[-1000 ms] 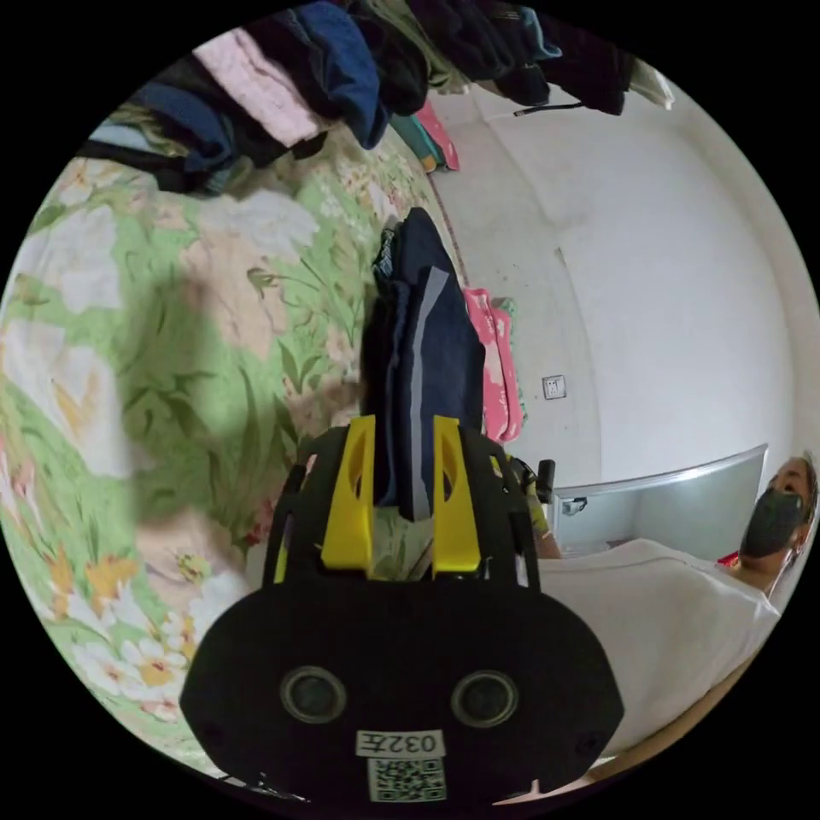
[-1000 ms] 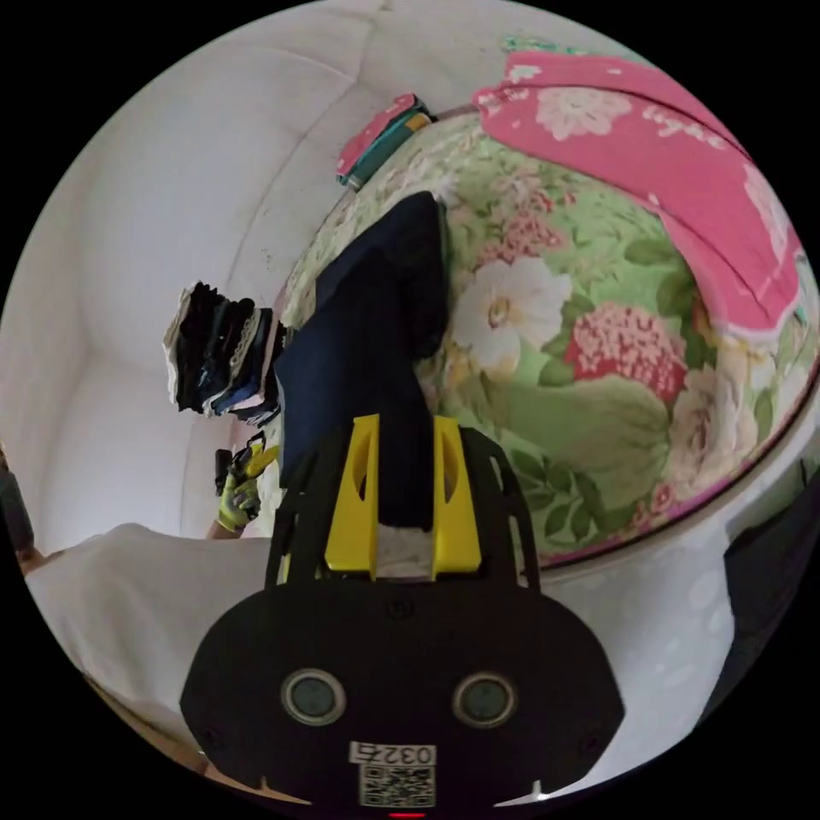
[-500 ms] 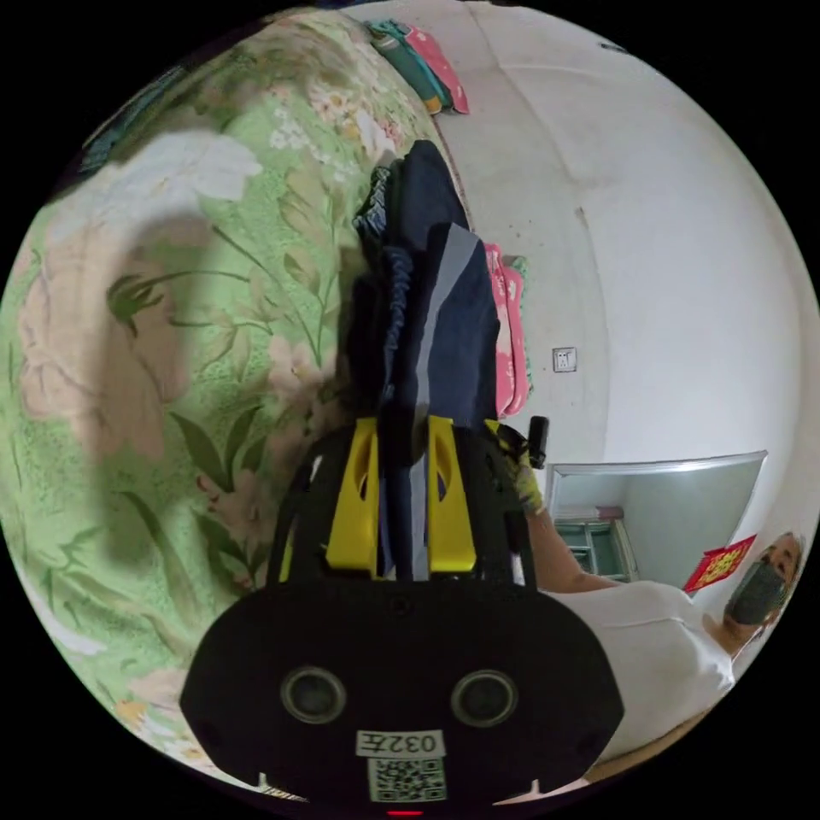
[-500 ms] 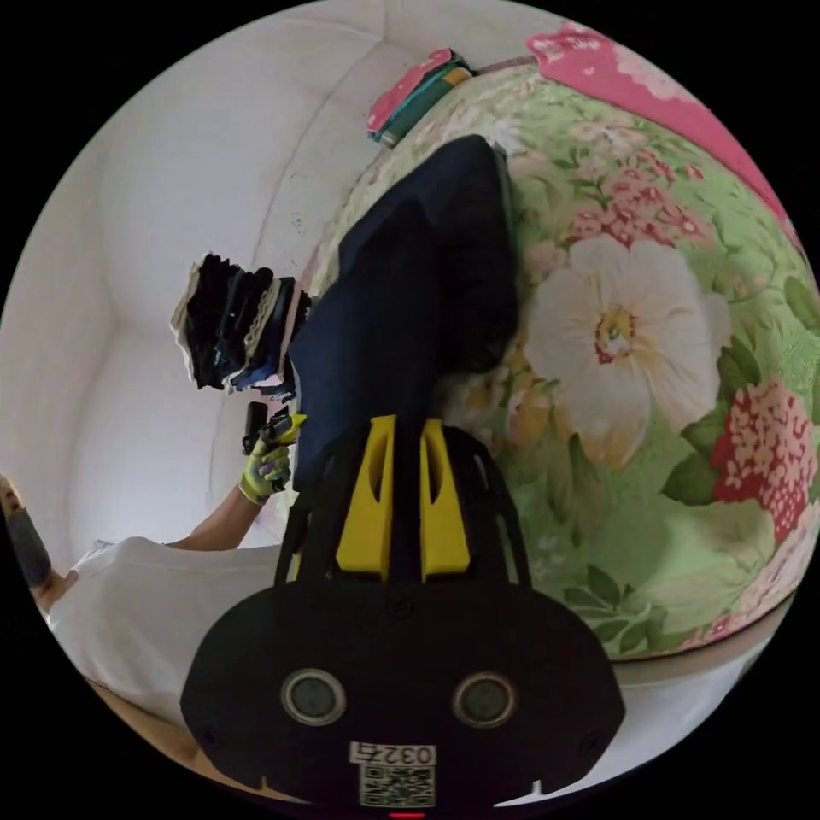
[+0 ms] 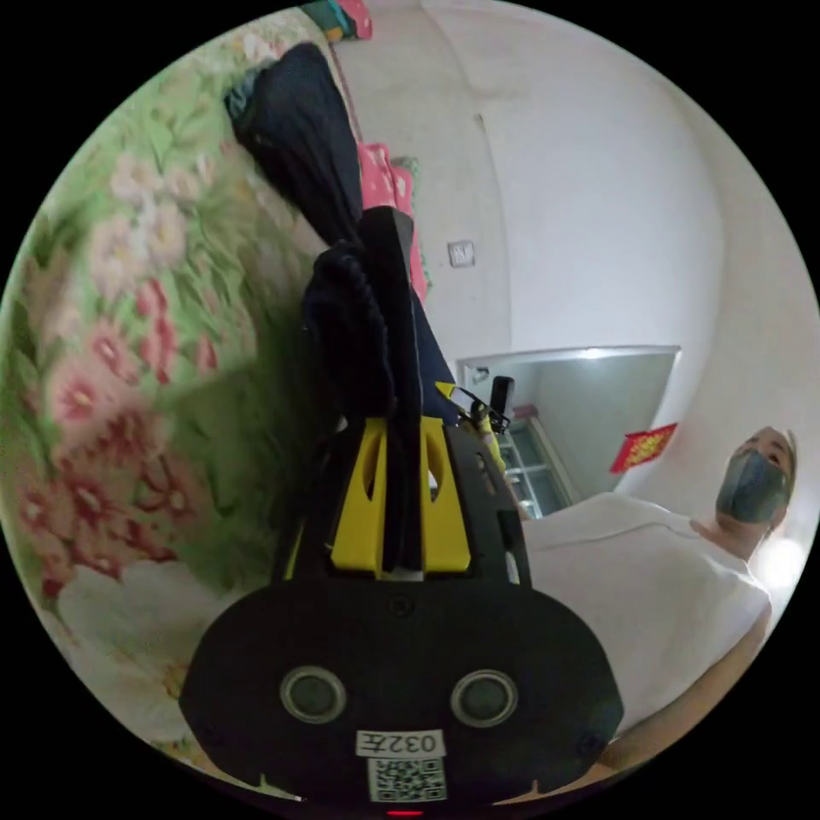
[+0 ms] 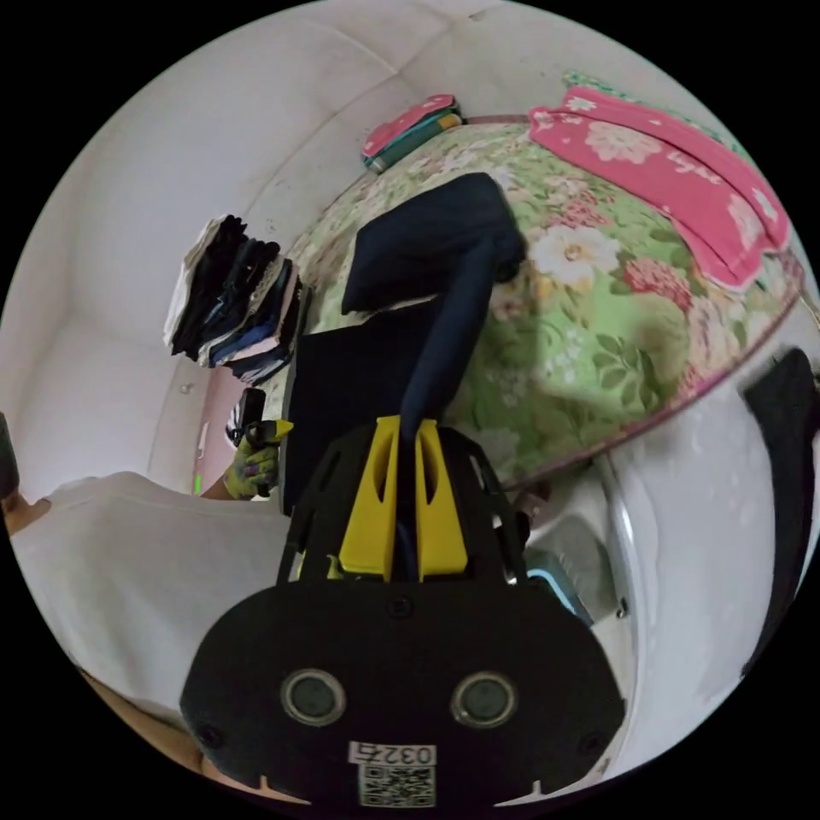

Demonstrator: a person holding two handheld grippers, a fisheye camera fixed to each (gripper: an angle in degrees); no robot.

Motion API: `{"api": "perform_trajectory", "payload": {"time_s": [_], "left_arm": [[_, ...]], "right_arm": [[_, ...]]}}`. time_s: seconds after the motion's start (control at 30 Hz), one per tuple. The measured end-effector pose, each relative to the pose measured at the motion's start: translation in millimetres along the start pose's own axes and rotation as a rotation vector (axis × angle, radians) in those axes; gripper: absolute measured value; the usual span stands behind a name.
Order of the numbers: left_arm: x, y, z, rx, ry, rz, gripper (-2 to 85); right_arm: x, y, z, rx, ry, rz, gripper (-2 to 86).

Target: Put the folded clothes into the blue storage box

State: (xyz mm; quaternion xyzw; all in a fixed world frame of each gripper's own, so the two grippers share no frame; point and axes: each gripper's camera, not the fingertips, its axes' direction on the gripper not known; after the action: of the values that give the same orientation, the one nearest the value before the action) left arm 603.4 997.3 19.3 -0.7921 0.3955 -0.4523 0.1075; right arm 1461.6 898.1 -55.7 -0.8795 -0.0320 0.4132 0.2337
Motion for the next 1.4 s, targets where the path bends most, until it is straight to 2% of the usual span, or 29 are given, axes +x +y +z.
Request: {"api": "perform_trajectory", "payload": {"time_s": [0.07, 0.2, 0.33, 0.57, 0.87, 1.03, 1.3, 1.4], "left_arm": [[-21, 5, 27, -0.116, 0.062, -0.004, 1.4], [-41, 0, 56, -0.219, 0.040, -0.020, 0.7], [-49, -20, 102, -0.431, 0.029, 0.051, 0.5], [-79, -29, 217, -0.857, -0.069, 0.081, 0.3], [-151, 37, 340, -1.242, -0.269, 0.010, 0.1], [-191, 78, 380, -1.311, -0.335, -0.029, -0.3], [-186, 82, 438, -1.219, -0.262, 0.063, -0.1], [-193, 81, 465, -1.190, -0.273, 0.089, 1.1]], "right_arm": [[3, 30, 2, 0.028, 0.075, 0.056, 0.7], [15, 74, 1, 0.092, 0.131, 0.160, 0.8], [36, 131, 0, 0.188, 0.157, 0.309, 0.8], [83, 244, 23, 0.346, 0.115, 0.661, 0.5], [137, 375, 95, 0.408, -0.024, 1.061, 0.4], [167, 416, 114, 0.416, -0.018, 1.130, 0.8], [216, 437, 75, 0.520, 0.111, 1.036, 2.0], [245, 444, 56, 0.549, 0.192, 1.011, 4.9]]}}
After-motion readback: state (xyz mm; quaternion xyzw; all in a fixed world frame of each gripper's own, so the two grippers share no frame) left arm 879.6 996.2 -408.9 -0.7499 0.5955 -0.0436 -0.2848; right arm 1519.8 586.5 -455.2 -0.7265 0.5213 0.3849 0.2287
